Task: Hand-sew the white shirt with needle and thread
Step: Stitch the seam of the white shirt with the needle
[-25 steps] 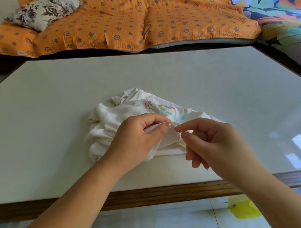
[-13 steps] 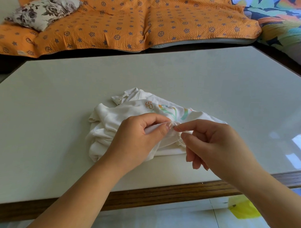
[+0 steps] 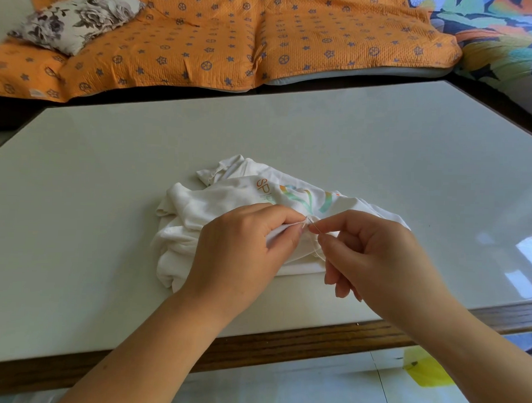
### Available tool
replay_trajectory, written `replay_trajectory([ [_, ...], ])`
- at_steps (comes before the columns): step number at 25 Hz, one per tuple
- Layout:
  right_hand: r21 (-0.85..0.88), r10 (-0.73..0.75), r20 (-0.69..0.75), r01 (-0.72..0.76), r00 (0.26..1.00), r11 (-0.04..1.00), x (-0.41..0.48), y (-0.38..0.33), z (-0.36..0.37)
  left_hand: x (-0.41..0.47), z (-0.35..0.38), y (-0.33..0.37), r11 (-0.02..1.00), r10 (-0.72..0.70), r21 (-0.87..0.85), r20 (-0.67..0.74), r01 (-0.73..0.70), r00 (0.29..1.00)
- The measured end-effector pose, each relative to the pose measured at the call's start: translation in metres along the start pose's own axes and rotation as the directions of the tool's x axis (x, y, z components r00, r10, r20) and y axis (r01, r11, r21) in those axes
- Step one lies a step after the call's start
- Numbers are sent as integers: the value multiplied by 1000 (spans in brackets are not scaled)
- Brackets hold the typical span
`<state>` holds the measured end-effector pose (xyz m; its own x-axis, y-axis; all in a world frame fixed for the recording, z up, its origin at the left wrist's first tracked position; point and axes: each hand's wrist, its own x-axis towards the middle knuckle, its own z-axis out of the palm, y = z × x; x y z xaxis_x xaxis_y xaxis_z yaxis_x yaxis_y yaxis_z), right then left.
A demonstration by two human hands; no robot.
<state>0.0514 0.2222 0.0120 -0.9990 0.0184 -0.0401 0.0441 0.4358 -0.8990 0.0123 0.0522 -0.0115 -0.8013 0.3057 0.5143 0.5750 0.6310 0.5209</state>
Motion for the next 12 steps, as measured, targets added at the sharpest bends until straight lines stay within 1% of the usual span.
replay_trajectory([
  [4,-8,-23,-30,23,999,1000,-1,1,4,-1,0,2,993,68,99,-36,-64,997],
  [9,8,-34,-63,34,997,999,0,2,6,-3,4,2,950,204,251,-54,-185,977],
  [11,35,-31,-71,34,997,999,1,2,6,-3,5,2,953,203,244,-63,-182,977],
  [12,53,-28,-69,32,997,998,1,3,6,-3,6,2,967,170,203,-67,-153,983],
])
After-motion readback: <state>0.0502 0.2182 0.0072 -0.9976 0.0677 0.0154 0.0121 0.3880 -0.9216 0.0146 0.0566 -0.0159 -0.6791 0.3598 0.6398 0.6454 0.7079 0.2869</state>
